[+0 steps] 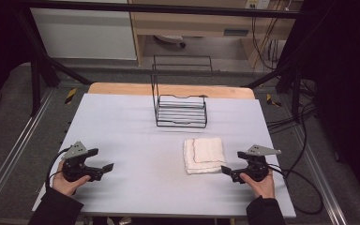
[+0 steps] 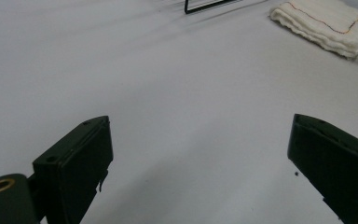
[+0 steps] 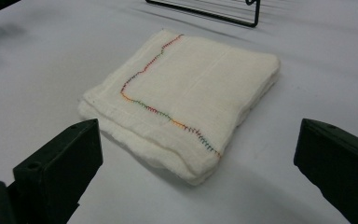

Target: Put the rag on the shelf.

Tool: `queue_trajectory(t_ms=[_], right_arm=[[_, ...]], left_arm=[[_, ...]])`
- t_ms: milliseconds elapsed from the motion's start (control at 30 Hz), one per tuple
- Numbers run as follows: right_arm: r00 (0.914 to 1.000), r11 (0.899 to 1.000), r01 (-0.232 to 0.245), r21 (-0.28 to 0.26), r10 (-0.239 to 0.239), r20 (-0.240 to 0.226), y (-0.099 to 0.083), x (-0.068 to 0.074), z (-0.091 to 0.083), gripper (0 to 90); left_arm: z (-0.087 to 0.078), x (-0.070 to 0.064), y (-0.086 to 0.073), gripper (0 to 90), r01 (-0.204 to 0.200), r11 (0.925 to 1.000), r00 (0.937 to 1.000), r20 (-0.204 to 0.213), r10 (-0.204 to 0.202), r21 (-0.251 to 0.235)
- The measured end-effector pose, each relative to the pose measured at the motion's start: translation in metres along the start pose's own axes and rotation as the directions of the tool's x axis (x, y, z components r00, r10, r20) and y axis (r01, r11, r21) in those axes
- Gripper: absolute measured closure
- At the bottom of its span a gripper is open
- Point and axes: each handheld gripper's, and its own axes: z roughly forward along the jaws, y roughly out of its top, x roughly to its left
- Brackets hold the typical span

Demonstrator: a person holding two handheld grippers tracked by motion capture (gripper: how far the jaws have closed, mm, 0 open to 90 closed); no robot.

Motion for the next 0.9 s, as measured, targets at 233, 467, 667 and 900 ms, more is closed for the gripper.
queue_trajectory(t_ms=[233, 467, 667, 900], right_arm=[[0.9994, 0.999, 0.026, 0.029, -0.026, 0.024, 0.006, 0.013, 0.010, 5.1], [0.9988, 0.998, 0.041, 0.048, -0.042, 0.025, 0.014, 0.031, 0.023, 10.3], [0.9968, 0.994, 0.079, 0.079, -0.080, 0.007, 0.020, 0.052, 0.040, 16.2], [0.9927, 0.987, 0.121, 0.104, -0.120, -0.012, 0.025, 0.071, 0.062, 33.3]], left_arm=[[0.001, 0.000, 0.000, 6.7, -0.002, 1.0000, 0.9999, -0.012, 0.002, 0.004], [0.000, 0.000, 0.000, 7.0, -0.003, 1.0000, 0.9998, -0.020, 0.003, 0.007], [0.000, -0.001, 0.000, 7.3, -0.005, 0.9999, 0.9996, -0.028, 0.006, 0.009], [0.000, -0.001, 0.000, 7.6, -0.011, 0.9998, 0.9994, -0.032, 0.011, 0.016]])
